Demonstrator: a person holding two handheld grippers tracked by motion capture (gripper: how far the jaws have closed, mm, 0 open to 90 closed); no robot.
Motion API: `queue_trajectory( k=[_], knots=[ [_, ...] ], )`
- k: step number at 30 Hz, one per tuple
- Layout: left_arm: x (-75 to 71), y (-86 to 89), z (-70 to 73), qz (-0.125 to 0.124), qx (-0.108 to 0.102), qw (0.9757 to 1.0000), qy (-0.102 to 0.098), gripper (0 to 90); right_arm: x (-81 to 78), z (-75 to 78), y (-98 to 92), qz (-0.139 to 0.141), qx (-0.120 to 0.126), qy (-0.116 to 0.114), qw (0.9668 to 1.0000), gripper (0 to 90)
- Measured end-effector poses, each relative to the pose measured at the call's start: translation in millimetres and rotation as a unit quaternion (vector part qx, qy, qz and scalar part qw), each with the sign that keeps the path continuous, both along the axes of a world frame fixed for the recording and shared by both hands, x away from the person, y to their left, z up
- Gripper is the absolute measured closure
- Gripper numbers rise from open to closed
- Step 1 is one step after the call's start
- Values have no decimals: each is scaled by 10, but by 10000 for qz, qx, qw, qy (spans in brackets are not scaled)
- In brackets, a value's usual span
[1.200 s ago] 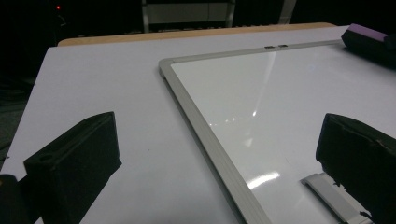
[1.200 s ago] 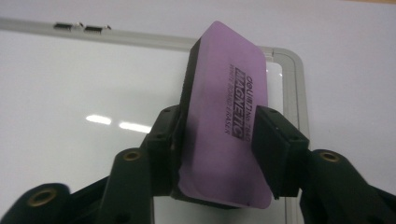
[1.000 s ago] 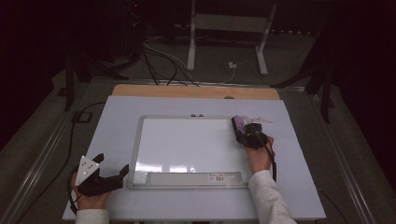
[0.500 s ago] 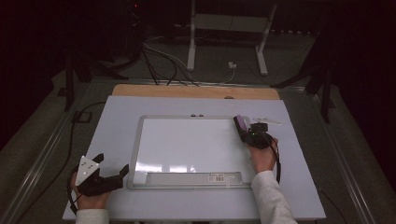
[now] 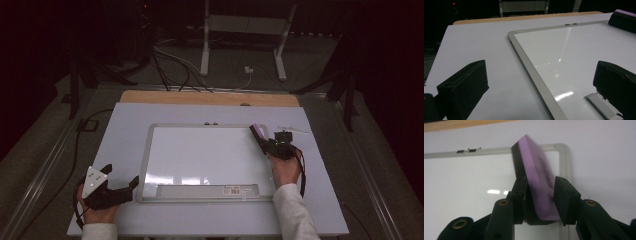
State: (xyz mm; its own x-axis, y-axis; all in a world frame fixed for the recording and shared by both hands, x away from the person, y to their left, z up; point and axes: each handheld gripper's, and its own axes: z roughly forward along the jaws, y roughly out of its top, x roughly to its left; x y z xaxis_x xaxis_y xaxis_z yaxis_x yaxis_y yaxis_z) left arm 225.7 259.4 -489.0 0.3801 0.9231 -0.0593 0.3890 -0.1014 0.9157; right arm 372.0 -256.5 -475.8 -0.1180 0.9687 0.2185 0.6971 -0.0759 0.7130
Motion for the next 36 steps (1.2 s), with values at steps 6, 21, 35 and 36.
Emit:
queue_trajectory(
  k=[6, 21, 35, 36],
  knots=[
    [3, -2, -3, 5, 0, 10000, 3, 6, 6, 18, -102, -185, 128, -6, 9997, 629],
    [7, -9, -5, -11, 13, 10000, 11, 6, -68, 22, 29, 137, -324, -42, 9994, 583],
    [14, -22, 1, -28, 16, 10000, -1, 6, -176, -2, 180, 616, -308, -85, 9976, 571],
    [18, -25, 1, -34, 20, 10000, -4, 6, -183, -2, 189, 641, -345, -111, 9973, 557]
  ],
)
